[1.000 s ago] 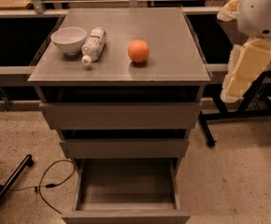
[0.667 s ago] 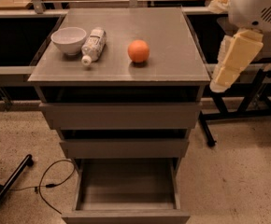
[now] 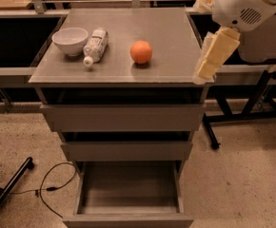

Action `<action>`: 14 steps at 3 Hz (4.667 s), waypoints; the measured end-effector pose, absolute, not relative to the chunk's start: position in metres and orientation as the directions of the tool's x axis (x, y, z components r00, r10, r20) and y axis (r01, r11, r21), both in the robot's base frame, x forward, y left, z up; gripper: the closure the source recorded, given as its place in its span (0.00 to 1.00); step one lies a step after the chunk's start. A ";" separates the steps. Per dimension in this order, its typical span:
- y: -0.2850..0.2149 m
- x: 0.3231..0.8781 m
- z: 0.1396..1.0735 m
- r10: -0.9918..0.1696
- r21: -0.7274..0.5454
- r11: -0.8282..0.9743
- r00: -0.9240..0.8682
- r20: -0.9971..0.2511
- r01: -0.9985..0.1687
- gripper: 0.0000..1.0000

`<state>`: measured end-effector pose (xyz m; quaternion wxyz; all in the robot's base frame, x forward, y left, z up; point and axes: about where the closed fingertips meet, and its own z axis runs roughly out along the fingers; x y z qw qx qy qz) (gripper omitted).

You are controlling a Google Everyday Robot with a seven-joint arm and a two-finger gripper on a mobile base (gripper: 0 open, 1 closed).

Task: Place orange into bottom drawer

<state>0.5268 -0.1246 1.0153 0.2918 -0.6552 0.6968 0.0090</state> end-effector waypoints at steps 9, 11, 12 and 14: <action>-0.068 0.687 0.941 -0.685 -0.238 0.412 -0.127 -0.717 -0.880 0.00; -0.096 0.725 0.924 -0.662 -0.238 0.444 -0.138 -0.736 -0.864 0.00; -0.098 0.737 0.914 -0.653 -0.230 0.439 -0.133 -0.746 -0.869 0.00; -0.084 0.743 0.893 -0.626 -0.166 0.470 -0.194 -0.756 -0.867 0.00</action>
Offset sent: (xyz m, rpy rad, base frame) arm 0.0219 0.0178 -0.0090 0.0638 0.0050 0.0420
